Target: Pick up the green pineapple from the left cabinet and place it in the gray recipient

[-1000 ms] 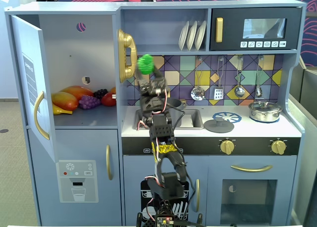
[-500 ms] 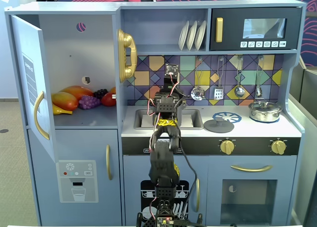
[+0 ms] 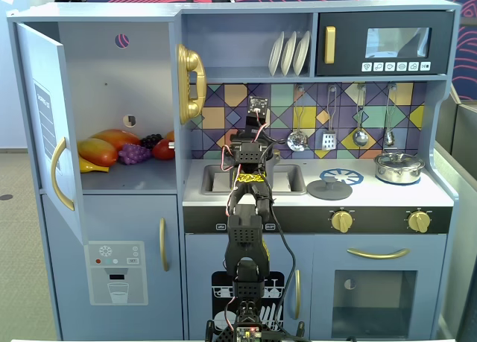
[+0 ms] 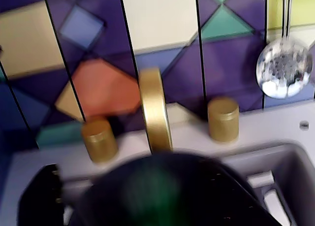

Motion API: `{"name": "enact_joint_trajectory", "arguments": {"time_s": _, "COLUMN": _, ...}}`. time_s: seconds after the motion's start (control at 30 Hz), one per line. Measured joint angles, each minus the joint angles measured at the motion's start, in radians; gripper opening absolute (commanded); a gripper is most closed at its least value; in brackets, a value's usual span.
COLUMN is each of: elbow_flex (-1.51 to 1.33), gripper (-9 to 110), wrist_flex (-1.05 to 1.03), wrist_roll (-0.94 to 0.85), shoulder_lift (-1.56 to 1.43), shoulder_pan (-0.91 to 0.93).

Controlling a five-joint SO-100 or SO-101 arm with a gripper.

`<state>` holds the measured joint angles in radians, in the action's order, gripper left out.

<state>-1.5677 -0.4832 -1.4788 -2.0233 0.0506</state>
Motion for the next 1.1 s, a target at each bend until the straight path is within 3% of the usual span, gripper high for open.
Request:
{"name": "enact_joint_trajectory", "arguments": {"time_s": 0.17, "elbow_flex": 0.0, "gripper": 20, "wrist_flex": -0.129, "wrist_roll": 0.0, "shoulder_lift": -0.12, "shoulder_pan": 0.0}}
{"name": "enact_joint_trajectory", "arguments": {"time_s": 0.33, "elbow_flex": -0.152, "gripper": 2, "wrist_flex": -0.518, "wrist_roll": -0.067, "shoulder_lift": -0.426, "shoulder_pan": -0.005}}
{"name": "enact_joint_trajectory", "arguments": {"time_s": 0.5, "elbow_flex": -0.486, "gripper": 0, "wrist_flex": -0.842, "wrist_roll": -0.19, "shoulder_lift": -0.762, "shoulder_pan": -0.037}}
{"name": "enact_joint_trajectory", "arguments": {"time_s": 0.63, "elbow_flex": -0.792, "gripper": 0, "wrist_flex": -0.808, "wrist_roll": -0.184, "shoulder_lift": -0.879, "shoulder_pan": -0.037}}
{"name": "enact_joint_trajectory", "arguments": {"time_s": 0.93, "elbow_flex": -1.367, "gripper": 0, "wrist_flex": -0.388, "wrist_roll": -0.107, "shoulder_lift": -0.815, "shoulder_pan": -0.049}}
{"name": "enact_joint_trajectory", "arguments": {"time_s": 1.1, "elbow_flex": -1.437, "gripper": 0, "wrist_flex": -0.465, "wrist_roll": -0.011, "shoulder_lift": -0.827, "shoulder_pan": -0.069}}
